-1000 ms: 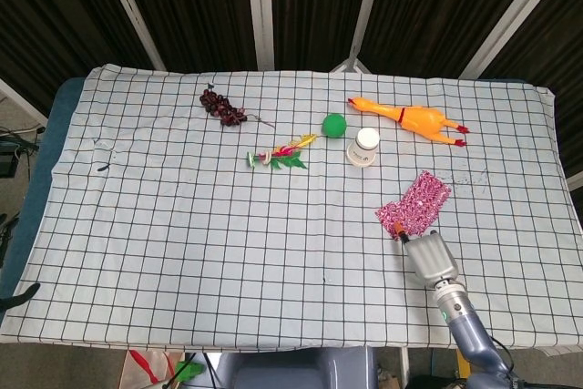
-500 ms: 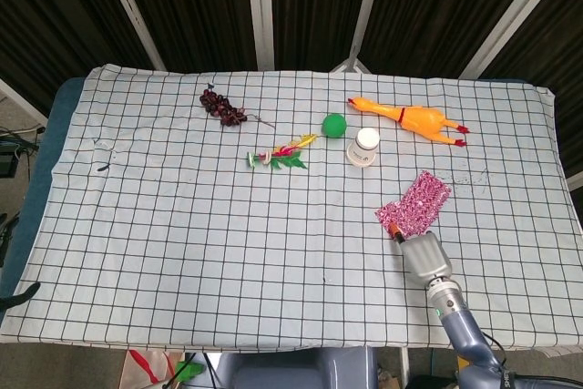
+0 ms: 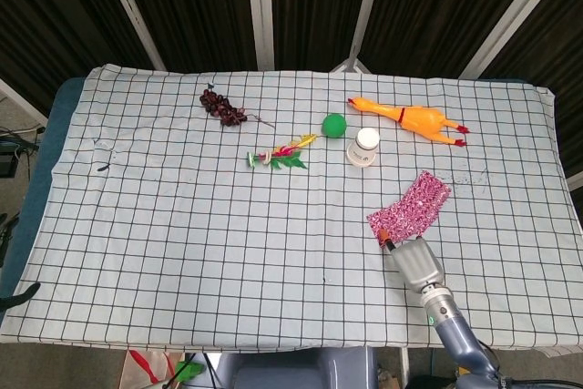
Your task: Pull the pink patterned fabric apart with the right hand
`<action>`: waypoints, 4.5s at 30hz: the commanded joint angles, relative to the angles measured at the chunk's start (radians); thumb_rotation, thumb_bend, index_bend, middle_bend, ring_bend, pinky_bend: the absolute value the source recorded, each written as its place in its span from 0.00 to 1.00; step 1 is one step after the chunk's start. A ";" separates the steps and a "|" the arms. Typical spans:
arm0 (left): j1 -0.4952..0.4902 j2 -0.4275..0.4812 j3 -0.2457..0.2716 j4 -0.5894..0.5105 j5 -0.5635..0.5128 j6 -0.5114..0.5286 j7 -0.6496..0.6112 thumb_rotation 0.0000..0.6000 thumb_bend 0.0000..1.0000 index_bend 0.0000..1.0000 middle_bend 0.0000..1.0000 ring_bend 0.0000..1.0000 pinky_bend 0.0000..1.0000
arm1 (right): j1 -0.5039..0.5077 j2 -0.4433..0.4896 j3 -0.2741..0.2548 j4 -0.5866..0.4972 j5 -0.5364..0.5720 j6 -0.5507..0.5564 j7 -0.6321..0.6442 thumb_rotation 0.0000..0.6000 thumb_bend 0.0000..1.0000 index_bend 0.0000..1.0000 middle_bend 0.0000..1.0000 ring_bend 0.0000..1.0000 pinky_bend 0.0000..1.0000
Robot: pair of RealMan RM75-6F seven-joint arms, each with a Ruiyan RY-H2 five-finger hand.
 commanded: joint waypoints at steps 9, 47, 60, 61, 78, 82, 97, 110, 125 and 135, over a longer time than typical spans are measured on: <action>0.002 0.004 0.001 -0.002 0.002 0.002 -0.006 1.00 0.20 0.10 0.03 0.05 0.06 | 0.006 -0.002 -0.024 -0.029 -0.014 0.023 -0.016 1.00 0.71 0.11 0.79 0.75 0.47; 0.001 0.003 0.001 -0.002 -0.002 0.002 -0.002 1.00 0.20 0.10 0.03 0.05 0.06 | 0.039 0.045 0.015 -0.036 0.065 0.050 -0.001 1.00 0.71 0.11 0.79 0.75 0.47; -0.001 -0.006 -0.001 -0.004 -0.011 0.003 0.024 1.00 0.20 0.10 0.03 0.05 0.06 | 0.065 0.045 0.021 0.036 0.137 0.010 0.022 1.00 0.71 0.11 0.79 0.75 0.47; -0.002 -0.007 -0.001 -0.005 -0.011 0.002 0.025 1.00 0.20 0.10 0.03 0.05 0.06 | 0.066 0.044 0.020 0.039 0.138 0.009 0.023 1.00 0.71 0.11 0.79 0.75 0.47; -0.003 -0.008 -0.003 -0.005 -0.017 0.002 0.031 1.00 0.20 0.10 0.03 0.05 0.06 | 0.096 0.003 0.006 0.080 0.168 -0.008 0.016 1.00 0.71 0.11 0.79 0.75 0.47; -0.004 -0.010 -0.003 -0.005 -0.020 0.000 0.035 1.00 0.20 0.10 0.03 0.05 0.06 | 0.111 -0.007 0.010 0.087 0.179 -0.013 0.008 1.00 0.71 0.11 0.79 0.75 0.47; -0.009 -0.013 -0.007 -0.004 -0.030 -0.005 0.042 1.00 0.20 0.10 0.03 0.05 0.06 | 0.204 -0.081 0.062 0.113 0.269 -0.041 -0.057 1.00 0.71 0.11 0.79 0.75 0.47; -0.013 -0.010 -0.010 -0.003 -0.039 -0.012 0.037 1.00 0.20 0.10 0.03 0.05 0.06 | 0.302 -0.151 0.115 0.163 0.400 -0.063 -0.120 1.00 0.71 0.11 0.79 0.75 0.47; -0.016 -0.008 -0.010 0.000 -0.041 -0.018 0.032 1.00 0.20 0.11 0.03 0.05 0.06 | 0.395 -0.174 0.169 0.146 0.490 -0.021 -0.179 1.00 0.71 0.11 0.79 0.75 0.47; -0.016 0.000 -0.007 0.001 -0.034 -0.022 0.010 1.00 0.20 0.11 0.03 0.05 0.06 | 0.252 0.042 0.130 -0.182 0.322 0.098 0.040 1.00 0.65 0.01 0.33 0.43 0.37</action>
